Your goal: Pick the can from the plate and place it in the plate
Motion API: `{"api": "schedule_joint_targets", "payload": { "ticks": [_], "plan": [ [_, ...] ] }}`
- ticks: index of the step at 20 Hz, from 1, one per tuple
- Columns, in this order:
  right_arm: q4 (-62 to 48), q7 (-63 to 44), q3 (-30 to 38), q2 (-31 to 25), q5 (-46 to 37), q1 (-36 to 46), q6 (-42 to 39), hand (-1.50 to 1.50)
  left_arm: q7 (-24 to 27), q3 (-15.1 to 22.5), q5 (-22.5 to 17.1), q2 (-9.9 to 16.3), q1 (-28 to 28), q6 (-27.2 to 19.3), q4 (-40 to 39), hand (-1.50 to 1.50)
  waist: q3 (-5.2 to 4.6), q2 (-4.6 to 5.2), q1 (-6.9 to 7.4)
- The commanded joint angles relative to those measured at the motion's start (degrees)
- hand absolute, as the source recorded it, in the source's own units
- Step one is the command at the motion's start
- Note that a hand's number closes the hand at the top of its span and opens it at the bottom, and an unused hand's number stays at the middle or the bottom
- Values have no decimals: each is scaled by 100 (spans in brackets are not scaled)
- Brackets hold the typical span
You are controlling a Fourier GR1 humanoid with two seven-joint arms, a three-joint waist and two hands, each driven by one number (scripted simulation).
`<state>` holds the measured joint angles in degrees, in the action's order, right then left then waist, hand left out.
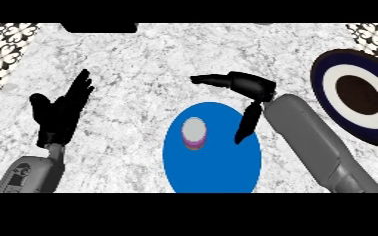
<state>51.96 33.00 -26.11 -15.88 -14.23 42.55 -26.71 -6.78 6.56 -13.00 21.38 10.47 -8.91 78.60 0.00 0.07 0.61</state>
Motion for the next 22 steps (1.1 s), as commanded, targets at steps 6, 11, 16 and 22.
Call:
{"api": "schedule_joint_targets", "payload": {
  "ticks": [6, 11, 16, 22],
  "plan": [
    [344, -590, -546, 263, -1236, -42, 266, -150, -82, -119, 149, -181, 179, 62, -132, 0, -1, -8, -54],
    [424, -853, -707, 230, -1761, -82, 78, -150, 198, -283, 204, -269, 311, 207, -533, 0, -1, 2, -62],
    [1144, -1322, -567, 362, -2016, -259, -428, -150, -107, -268, 369, -254, -191, 212, 229, 0, 0, -19, -49],
    [478, -1358, -462, 896, -2623, -42, -353, -150, -213, -406, 428, -331, -285, 361, 304, 0, 1, -8, -24]
  ]
}}
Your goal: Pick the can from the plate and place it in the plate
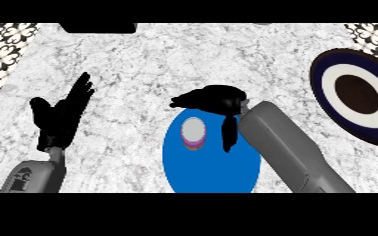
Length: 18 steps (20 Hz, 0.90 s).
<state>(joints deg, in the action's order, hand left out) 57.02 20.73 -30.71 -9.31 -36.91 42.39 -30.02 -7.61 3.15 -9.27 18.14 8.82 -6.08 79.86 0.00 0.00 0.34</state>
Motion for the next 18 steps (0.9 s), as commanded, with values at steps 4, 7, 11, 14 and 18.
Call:
{"api": "schedule_joint_targets", "payload": {
  "ticks": [4, 7, 11, 14, 18],
  "plan": [
    [-330, -127, 144, 564, -668, 17, 168, -150, -474, 65, 334, -293, 248, -180, 282, 0, 1, 4, 4],
    [-288, -362, 139, 793, -847, -124, 245, -150, -502, -154, 91, -99, -211, 125, 674, 0, 2, -7, 21],
    [-843, 243, 197, 658, -1238, -34, 566, -150, -66, -191, 421, -332, -14, 20, 37, 0, 1, 6, 11],
    [-319, -69, 24, 706, -1367, -100, 2, -150, -224, -99, 543, -463, 177, -63, 84, 0, 0, -6, -24],
    [-908, 661, -122, 841, -1606, 80, 111, 150, -57, -309, 361, -361, 129, 263, -92, 0, 1, 8, 9]
  ]
}}
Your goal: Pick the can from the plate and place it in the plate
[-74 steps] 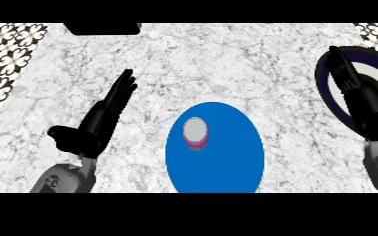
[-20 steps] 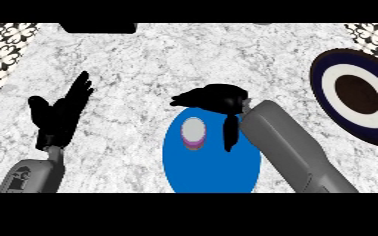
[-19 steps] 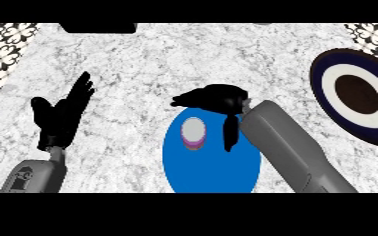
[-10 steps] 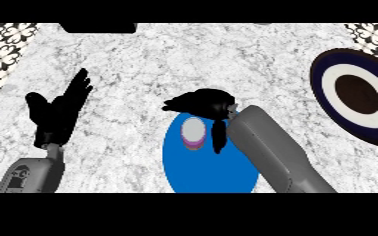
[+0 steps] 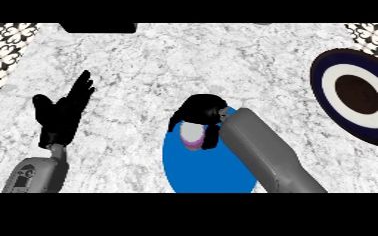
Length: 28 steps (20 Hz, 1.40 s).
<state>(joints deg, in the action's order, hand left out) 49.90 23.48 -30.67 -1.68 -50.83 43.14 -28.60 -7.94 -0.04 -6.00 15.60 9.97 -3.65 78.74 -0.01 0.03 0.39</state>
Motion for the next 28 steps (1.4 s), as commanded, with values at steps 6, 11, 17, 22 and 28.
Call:
{"api": "schedule_joint_targets", "payload": {
  "ticks": [6, 11, 17, 22, 28],
  "plan": [
    [159, 315, -338, 163, -72, -442, 162, 150, 162, -26, 251, -257, 96, -8, -269, 0, 0, 3, -13],
    [452, 569, 189, -62, -210, -523, 426, 150, -92, -232, 131, -106, 55, 186, -49, 0, 1, -3, -33],
    [423, -1566, 2285, -444, 245, -405, 1733, 150, -160, -332, 161, -33, -89, -25, 63, 0, 11, -40, -386],
    [657, -3258, 3716, -795, 359, -217, 3161, 150, -44, -398, 112, 41, -298, 66, 111, 0, 1, -87, -395],
    [1447, -4796, 4089, -1214, -722, 115, 4771, 150, 48, -336, 122, -41, -298, 98, 65, 0, -15, -79, -267]
  ]
}}
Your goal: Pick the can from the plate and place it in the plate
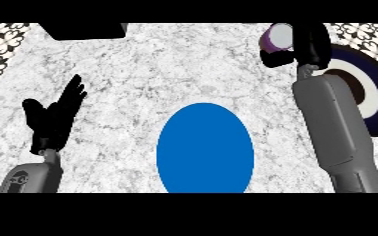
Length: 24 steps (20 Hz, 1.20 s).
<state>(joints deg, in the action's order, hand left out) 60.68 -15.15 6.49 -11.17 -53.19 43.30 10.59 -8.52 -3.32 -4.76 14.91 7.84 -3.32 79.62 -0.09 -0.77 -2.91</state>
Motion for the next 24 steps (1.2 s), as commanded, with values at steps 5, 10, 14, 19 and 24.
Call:
{"api": "schedule_joint_targets", "payload": {
  "ticks": [5, 10, 14, 19, 24],
  "plan": [
    [859, -1913, 678, -347, -883, -218, 1151, 150, -164, -14, -48, 66, 215, 134, 19, 0, 7, 49, 179],
    [966, -1854, 1298, -581, -251, -418, 1247, 150, -193, 17, 67, 23, 303, 87, 129, 0, 11, 76, 275],
    [834, -1594, 1469, -692, -58, -892, 1550, 150, -12, -51, 15, 21, 342, 323, -134, 0, 10, 86, 289],
    [139, -962, 2119, -1434, 637, -1056, 1455, 150, -281, -28, 45, -50, 149, 223, 281, 0, 12, 86, 323],
    [-1009, -73, 2321, -1925, 936, -1246, 1350, 150, -239, 186, 328, -254, 122, 24, 380, 0, 17, 101, 363]
  ]
}}
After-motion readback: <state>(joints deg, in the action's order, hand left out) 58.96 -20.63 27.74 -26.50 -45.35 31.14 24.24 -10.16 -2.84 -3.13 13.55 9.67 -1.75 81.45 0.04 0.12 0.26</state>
